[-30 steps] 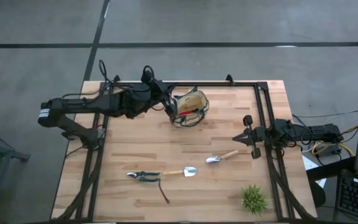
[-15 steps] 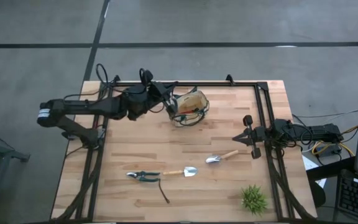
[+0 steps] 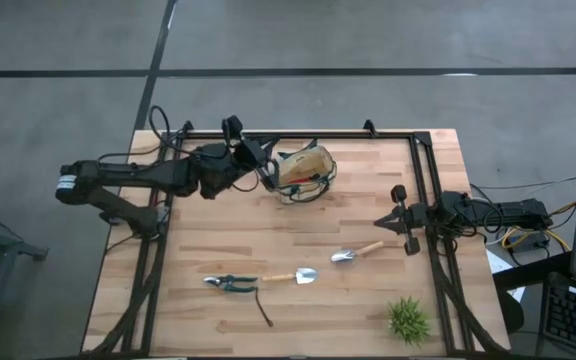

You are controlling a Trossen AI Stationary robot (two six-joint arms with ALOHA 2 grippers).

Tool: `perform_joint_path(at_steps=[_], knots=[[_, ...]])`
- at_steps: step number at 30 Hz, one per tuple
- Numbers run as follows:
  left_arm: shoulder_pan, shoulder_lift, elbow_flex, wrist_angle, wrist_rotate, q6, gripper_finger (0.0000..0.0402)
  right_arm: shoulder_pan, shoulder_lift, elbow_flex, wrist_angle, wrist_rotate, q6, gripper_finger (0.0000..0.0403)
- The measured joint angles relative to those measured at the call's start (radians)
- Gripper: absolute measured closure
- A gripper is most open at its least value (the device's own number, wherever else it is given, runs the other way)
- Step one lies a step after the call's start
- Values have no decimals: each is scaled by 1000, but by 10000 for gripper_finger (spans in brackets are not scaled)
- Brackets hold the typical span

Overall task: Pick & Place Garden tools in Gardening bag
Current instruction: Put the top right shear scissors into the gardening bag

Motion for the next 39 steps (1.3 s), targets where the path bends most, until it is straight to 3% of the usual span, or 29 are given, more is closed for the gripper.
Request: perform_joint_path(at_steps=[17,26,39], knots=[[31,1,-153,294,19,8,399,0,0,0,0,0,0,394],[46,1,-267,627,57,37,399,0,0,0,0,0,0,394],[83,7,-239,619,127,-7,399,0,-1,0,0,0,0,394]])
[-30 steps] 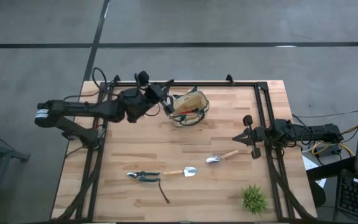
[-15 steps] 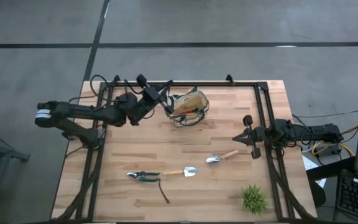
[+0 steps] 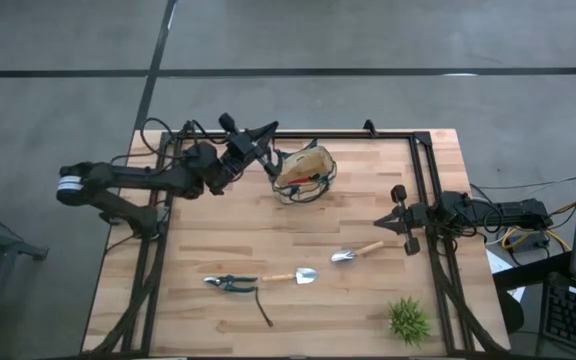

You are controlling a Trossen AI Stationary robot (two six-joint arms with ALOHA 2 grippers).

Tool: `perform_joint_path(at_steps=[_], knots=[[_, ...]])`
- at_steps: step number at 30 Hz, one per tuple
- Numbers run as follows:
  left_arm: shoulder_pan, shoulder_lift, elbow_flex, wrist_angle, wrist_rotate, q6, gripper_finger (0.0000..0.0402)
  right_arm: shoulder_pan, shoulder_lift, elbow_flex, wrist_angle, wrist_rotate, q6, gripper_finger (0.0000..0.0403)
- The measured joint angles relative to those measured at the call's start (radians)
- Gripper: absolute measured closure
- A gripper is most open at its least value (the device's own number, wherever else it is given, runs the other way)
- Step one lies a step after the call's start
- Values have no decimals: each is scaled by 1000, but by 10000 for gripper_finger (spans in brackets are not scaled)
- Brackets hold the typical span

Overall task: Pick & Place Garden tools in Gardening bag
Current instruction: Put the top right shear scissors into the gardening bag

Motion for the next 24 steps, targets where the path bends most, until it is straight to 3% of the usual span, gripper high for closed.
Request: perform_joint_path(at_steps=[24], knots=[[29,144,1,148,97,-68,399,0,0,0,0,0,0,394]])
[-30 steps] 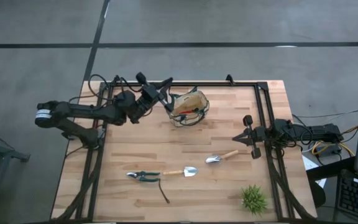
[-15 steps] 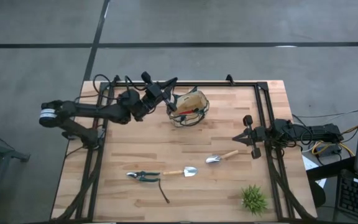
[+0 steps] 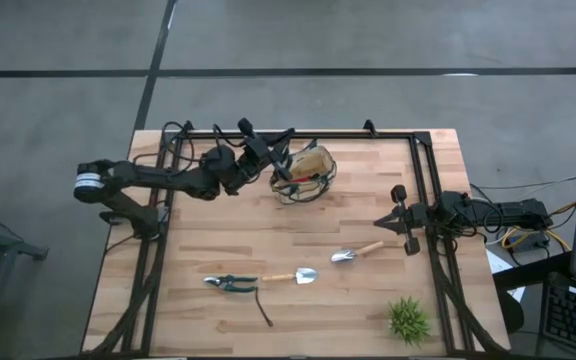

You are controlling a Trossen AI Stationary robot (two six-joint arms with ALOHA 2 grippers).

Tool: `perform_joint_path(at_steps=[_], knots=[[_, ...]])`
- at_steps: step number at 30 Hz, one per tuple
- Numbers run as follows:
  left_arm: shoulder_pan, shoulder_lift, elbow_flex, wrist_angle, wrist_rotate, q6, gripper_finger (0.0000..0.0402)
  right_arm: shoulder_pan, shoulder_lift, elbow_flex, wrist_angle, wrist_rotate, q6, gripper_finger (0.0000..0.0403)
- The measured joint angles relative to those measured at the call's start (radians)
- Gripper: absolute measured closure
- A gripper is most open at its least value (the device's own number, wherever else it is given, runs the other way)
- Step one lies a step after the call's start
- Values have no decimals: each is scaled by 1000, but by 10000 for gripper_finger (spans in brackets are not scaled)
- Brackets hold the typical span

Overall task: Pick & Place Garden tools in Gardening bag
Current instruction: Put the top right shear scissors into the gardening bag

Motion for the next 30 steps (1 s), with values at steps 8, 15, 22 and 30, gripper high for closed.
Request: perform_joint_path(at_steps=[8,15,22,30], knots=[[0,-1,-1,62,45,-39,399,0,0,0,0,0,0,394],[3,0,-13,99,70,-60,399,0,0,0,0,0,0,394],[13,6,-43,121,76,-77,399,0,0,0,0,0,0,394],[15,7,-63,221,115,-108,399,0,0,0,0,0,0,394]])
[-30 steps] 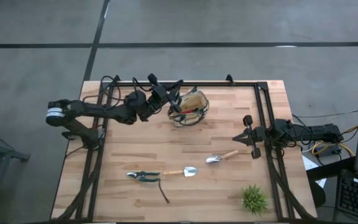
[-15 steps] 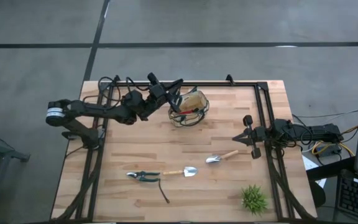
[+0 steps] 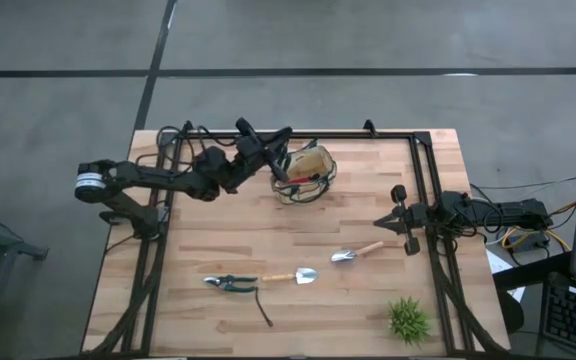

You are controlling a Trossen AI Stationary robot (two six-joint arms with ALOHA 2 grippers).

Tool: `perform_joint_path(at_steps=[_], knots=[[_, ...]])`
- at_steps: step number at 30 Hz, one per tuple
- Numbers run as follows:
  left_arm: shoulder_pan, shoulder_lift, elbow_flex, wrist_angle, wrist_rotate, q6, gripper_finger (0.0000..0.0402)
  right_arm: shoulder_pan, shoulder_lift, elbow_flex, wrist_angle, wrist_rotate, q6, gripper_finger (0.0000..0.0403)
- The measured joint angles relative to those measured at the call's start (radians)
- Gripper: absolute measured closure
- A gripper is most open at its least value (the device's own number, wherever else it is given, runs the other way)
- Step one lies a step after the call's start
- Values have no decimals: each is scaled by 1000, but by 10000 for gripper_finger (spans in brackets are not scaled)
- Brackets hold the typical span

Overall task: Pick & Place Garden tools in Gardening bag
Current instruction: Put the top right shear scissors into the gardening bag

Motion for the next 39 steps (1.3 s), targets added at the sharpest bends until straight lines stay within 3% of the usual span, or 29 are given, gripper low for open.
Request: perform_joint_path(at_steps=[9,21,29,39], knots=[[0,0,-69,61,38,-32,399,0,0,0,0,0,0,394],[-6,-17,-210,286,38,-44,399,0,0,0,0,0,0,394],[-17,-74,-206,286,53,-41,399,0,0,0,0,0,0,394],[-6,-58,-200,294,66,-66,399,0,0,0,0,0,0,394]])
